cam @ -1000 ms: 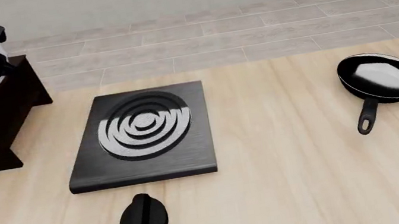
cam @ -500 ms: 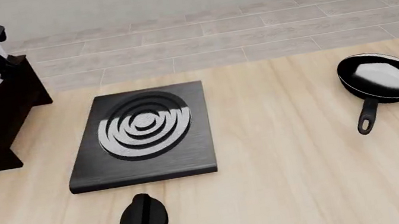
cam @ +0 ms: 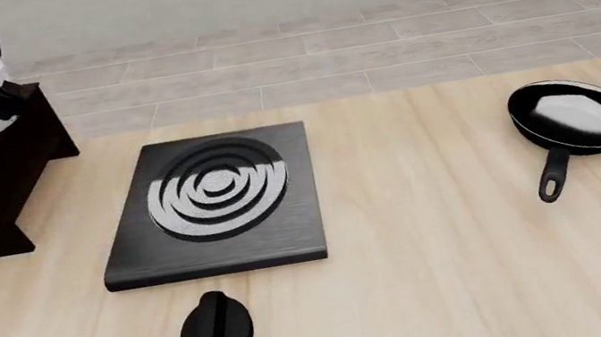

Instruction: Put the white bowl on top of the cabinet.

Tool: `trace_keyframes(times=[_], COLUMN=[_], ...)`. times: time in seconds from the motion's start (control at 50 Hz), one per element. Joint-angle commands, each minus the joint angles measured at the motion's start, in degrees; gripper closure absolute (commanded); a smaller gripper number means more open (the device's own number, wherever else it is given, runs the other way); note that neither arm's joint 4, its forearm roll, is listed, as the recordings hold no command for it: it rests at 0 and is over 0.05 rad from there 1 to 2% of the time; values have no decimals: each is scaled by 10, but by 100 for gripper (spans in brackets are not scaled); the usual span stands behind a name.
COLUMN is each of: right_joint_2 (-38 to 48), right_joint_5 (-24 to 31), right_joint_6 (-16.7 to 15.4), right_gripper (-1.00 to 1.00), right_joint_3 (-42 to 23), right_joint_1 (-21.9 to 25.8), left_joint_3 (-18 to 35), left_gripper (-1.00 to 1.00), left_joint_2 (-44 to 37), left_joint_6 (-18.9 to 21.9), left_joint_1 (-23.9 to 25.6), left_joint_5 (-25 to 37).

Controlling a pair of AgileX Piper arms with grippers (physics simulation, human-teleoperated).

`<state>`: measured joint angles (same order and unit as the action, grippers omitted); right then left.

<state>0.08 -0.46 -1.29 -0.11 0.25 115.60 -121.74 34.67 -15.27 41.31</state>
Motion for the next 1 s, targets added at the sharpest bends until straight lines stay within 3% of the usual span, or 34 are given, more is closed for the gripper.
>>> trace_keyframes(times=[0.02,0.22,0.38,0.46,0.58,0.62,1.0], right_joint_2=[0,0,0,0,0,0,0], right_joint_5=[0,0,0,0,0,0,0], right_joint_6=[0,0,0,0,0,0,0], right_gripper=[-100,-100,-100,-100,-100,-100,-100], right_joint_3=[0,0,0,0,0,0,0], right_joint_1=[0,0,0,0,0,0,0], left_joint_3=[1,3,-24,-30,-92,-92,-289], left_gripper=[-100,-100,-100,-100,-100,-100,-100], left_joint_2=[21,44,75,95,164,183,369], left_joint_6=[5,-6,-3,-23,-57,-75,-95], left_joint_1=[3,15,22,36,73,72,122], left_joint_5=[12,22,21,20,-8,-15,-90])
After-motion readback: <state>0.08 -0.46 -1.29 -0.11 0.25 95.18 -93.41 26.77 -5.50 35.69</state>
